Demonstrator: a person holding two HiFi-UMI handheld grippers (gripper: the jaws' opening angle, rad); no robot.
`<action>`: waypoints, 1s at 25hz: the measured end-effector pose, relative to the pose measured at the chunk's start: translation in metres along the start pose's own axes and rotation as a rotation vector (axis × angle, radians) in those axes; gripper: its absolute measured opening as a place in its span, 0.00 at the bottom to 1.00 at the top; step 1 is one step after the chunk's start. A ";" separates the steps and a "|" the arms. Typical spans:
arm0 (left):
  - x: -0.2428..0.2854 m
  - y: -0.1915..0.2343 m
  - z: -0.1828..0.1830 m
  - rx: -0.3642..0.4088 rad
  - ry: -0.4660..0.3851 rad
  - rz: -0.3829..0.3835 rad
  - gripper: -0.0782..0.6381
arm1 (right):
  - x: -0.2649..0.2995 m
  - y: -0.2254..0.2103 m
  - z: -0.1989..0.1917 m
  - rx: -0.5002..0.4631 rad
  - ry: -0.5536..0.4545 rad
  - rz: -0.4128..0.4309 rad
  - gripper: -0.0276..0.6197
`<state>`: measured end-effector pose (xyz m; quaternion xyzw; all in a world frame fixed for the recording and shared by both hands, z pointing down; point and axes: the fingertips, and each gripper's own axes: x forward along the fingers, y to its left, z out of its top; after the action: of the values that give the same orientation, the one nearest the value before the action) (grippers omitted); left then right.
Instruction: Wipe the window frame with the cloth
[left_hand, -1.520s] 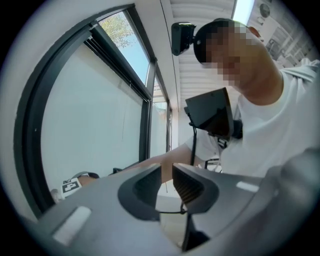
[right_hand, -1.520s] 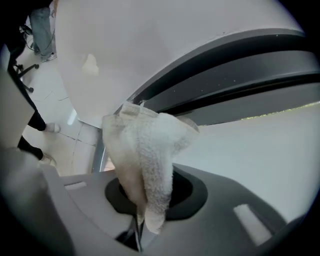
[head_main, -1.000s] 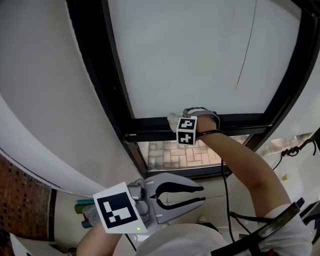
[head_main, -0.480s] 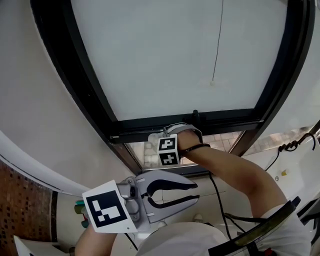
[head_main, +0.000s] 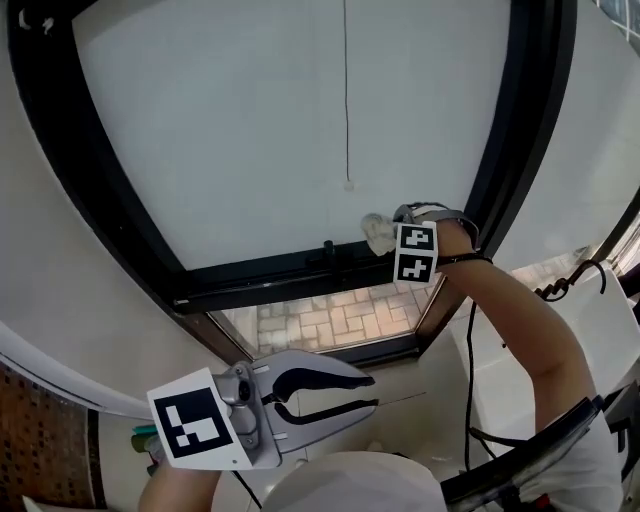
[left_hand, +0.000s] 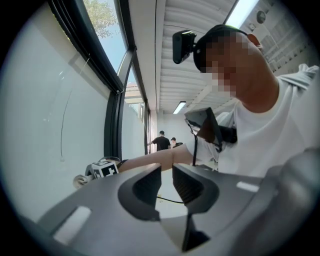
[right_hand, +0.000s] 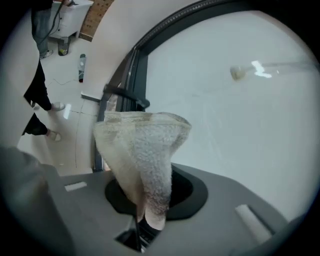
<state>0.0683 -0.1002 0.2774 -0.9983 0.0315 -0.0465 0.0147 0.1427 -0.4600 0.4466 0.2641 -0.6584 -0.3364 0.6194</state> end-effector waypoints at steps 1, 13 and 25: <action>0.004 0.001 -0.002 -0.004 0.006 0.002 0.23 | 0.013 0.000 -0.024 0.012 0.029 -0.002 0.15; 0.039 0.014 -0.013 -0.039 0.052 0.032 0.23 | 0.093 0.032 -0.020 -0.014 0.016 0.049 0.15; 0.066 0.026 -0.021 -0.069 0.044 0.004 0.23 | 0.065 0.058 -0.074 -0.038 0.002 0.049 0.16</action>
<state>0.1305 -0.1309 0.3031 -0.9969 0.0352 -0.0675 -0.0206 0.2142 -0.4812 0.5334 0.2365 -0.6575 -0.3333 0.6330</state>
